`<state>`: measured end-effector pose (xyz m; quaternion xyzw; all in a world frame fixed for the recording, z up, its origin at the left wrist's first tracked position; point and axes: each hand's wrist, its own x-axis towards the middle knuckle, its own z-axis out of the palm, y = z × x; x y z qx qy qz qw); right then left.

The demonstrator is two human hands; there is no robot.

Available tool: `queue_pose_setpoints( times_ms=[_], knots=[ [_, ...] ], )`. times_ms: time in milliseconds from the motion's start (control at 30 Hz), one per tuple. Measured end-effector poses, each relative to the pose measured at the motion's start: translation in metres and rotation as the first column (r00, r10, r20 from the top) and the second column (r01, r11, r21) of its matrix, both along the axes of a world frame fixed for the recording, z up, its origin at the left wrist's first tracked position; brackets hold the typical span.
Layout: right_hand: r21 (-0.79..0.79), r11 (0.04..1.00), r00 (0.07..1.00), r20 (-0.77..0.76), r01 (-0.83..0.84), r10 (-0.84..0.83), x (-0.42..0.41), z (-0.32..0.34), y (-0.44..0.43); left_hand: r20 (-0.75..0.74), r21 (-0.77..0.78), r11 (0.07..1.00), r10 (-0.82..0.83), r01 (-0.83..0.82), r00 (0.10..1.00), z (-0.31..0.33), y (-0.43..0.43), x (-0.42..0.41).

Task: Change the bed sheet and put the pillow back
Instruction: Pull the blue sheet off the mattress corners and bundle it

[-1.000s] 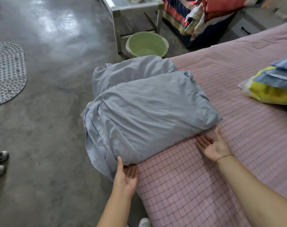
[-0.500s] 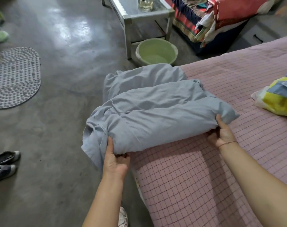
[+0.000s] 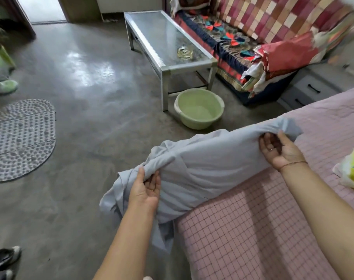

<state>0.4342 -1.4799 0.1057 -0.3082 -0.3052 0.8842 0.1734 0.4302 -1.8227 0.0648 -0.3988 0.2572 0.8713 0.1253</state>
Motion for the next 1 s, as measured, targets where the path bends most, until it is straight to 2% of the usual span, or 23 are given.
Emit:
queue_pose_setpoints(
  times_ms=[200, 367, 467, 567, 667, 767, 1000],
  knots=[
    [0.076, 0.997, 0.992, 0.126, -0.032, 0.023, -0.066, -0.015, -0.021, 0.074, -0.013, 1.000, -0.028, 0.029, 0.997, -0.015, -0.014, -0.063],
    [0.132, 0.988, 0.990, 0.128, -0.083, 0.066, -0.112, -0.022, -0.021, 0.066, -0.021, 0.999, -0.048, 0.049, 0.997, -0.031, -0.014, -0.108],
    [0.121, 0.988, 0.988, 0.131, -0.100, 0.084, -0.135, -0.030, -0.025, -0.003, -0.195, 0.970, -0.146, 0.142, 0.989, -0.045, -0.011, -0.127],
    [0.049, 0.994, 0.984, 0.158, -0.097, 0.088, -0.142, -0.057, -0.031, -0.053, -0.412, 0.864, -0.338, 0.288, 0.939, -0.066, 0.004, -0.131],
    [-0.023, 0.994, 0.970, 0.218, -0.106, 0.108, -0.131, -0.099, -0.038, -0.048, -0.341, 0.858, -0.424, 0.385, 0.904, -0.085, 0.025, -0.123],
    [-0.084, 0.994, 0.966, 0.246, -0.062, 0.081, -0.119, -0.124, -0.041, -0.001, -0.241, 0.889, -0.401, 0.389, 0.916, -0.102, 0.033, -0.119],
    [-0.105, 0.994, 0.970, 0.234, -0.040, 0.064, -0.113, -0.123, -0.035, 0.008, -0.187, 0.899, -0.402, 0.397, 0.915, -0.098, 0.029, -0.116]
  ],
)
